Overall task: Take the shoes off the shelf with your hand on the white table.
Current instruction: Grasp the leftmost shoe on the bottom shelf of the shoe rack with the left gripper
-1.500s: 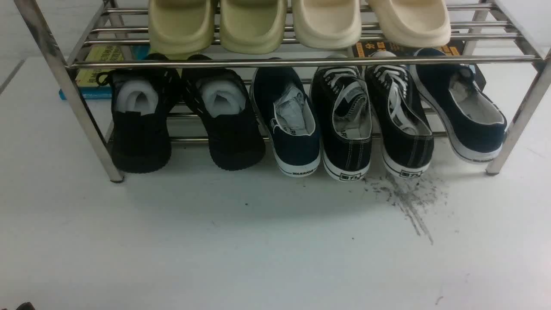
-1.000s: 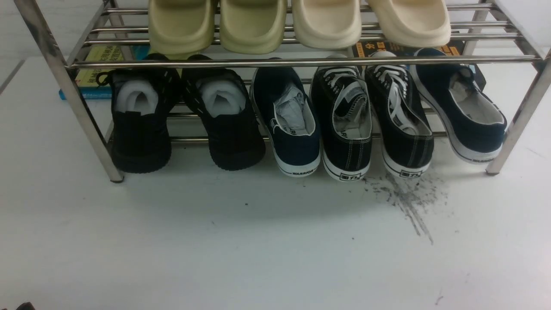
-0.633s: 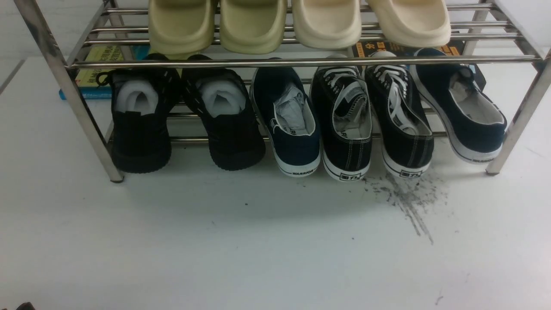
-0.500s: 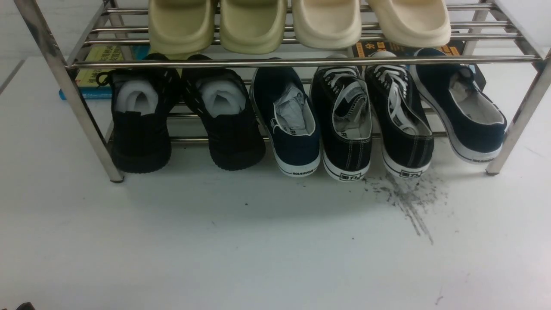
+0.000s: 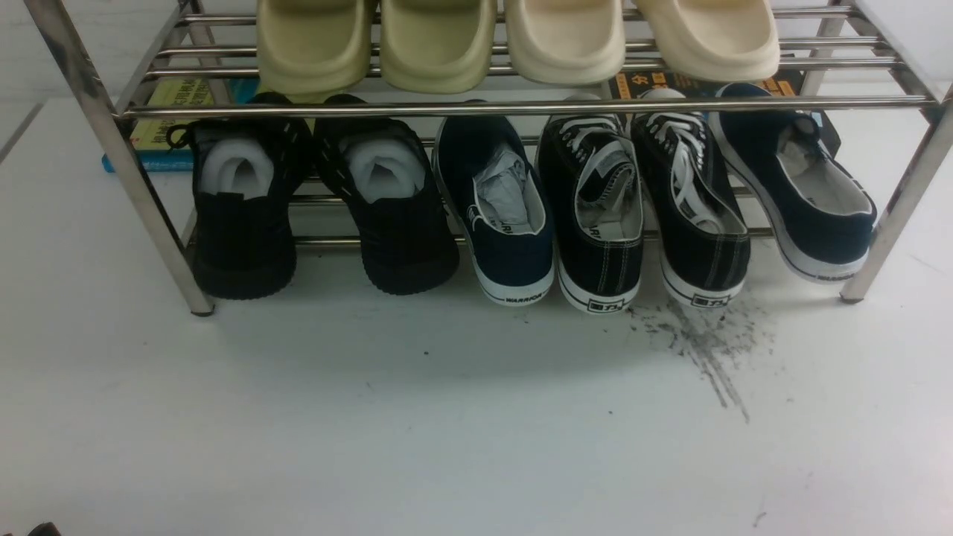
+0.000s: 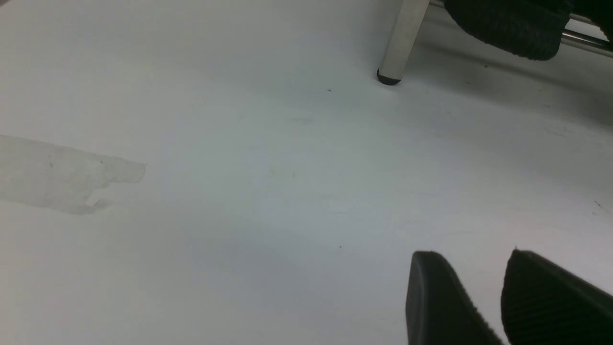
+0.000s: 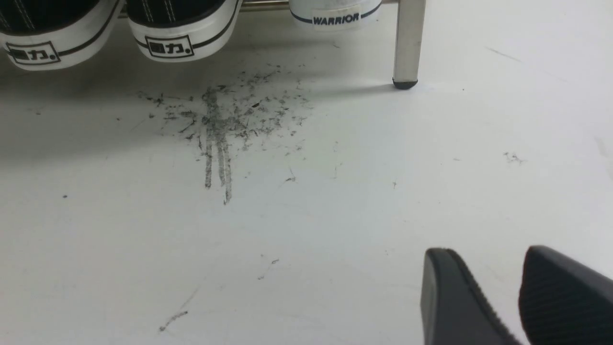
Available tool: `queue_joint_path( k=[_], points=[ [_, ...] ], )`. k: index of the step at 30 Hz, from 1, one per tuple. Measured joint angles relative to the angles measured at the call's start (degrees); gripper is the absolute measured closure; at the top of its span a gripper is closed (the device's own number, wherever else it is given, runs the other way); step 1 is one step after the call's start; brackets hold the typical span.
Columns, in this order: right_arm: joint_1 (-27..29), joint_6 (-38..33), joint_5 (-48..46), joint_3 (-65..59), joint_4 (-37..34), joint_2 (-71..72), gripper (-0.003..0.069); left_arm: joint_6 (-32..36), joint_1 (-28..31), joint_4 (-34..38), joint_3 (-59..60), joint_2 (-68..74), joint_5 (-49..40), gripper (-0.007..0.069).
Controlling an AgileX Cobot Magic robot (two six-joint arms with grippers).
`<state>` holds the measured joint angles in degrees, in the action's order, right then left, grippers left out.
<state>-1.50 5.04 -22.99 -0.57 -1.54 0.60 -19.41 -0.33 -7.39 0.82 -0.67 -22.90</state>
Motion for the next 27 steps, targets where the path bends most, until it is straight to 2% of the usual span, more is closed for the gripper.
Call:
queue_joint_path(
  k=[7, 9, 13, 14, 15, 16, 19, 23, 27],
  points=[
    [0.00, 0.00, 0.00, 0.00, 0.00, 0.00, 0.0420, -0.43, 0.00, -0.96, 0.00, 0.00, 0.17, 0.0385],
    [0.00, 0.00, 0.00, 0.00, 0.00, 0.00, 0.0420, -4.79, 0.00, 2.60, 0.00, 0.00, 0.54, 0.0385],
    [0.00, 0.00, 0.00, 0.00, 0.00, 0.00, 0.0420, -18.87, 0.00, 17.85, 0.12, 0.00, 0.93, 0.0385],
    [0.00, 0.00, 0.00, 0.00, 0.00, 0.00, 0.0420, -19.71, 0.00, 18.73, 0.12, 0.00, 0.93, 0.0385],
    [0.00, 0.00, 0.00, 0.00, 0.00, 0.00, 0.0420, -27.35, 0.00, 26.59, 0.32, 0.00, 0.93, 0.0385],
    [0.00, 0.00, 0.00, 0.00, 0.00, 0.00, 0.0420, -27.35, 0.00, 26.59, 0.30, 0.00, 0.93, 0.0385],
    [0.00, 0.00, 0.00, 0.00, 0.00, 0.00, 0.0420, -35.14, 0.00, 33.46, 0.49, 0.00, 0.99, 0.0385],
    [0.00, 0.00, 0.00, 0.00, 0.00, 0.00, 0.0420, -36.92, 0.00, 33.91, 0.67, 0.00, 2.96, 0.0385],
    [0.00, 0.00, 0.00, 0.00, 0.00, 0.00, 0.0420, -34.67, 0.00, 33.73, 0.46, 0.00, 4.82, 0.0399]
  ],
)
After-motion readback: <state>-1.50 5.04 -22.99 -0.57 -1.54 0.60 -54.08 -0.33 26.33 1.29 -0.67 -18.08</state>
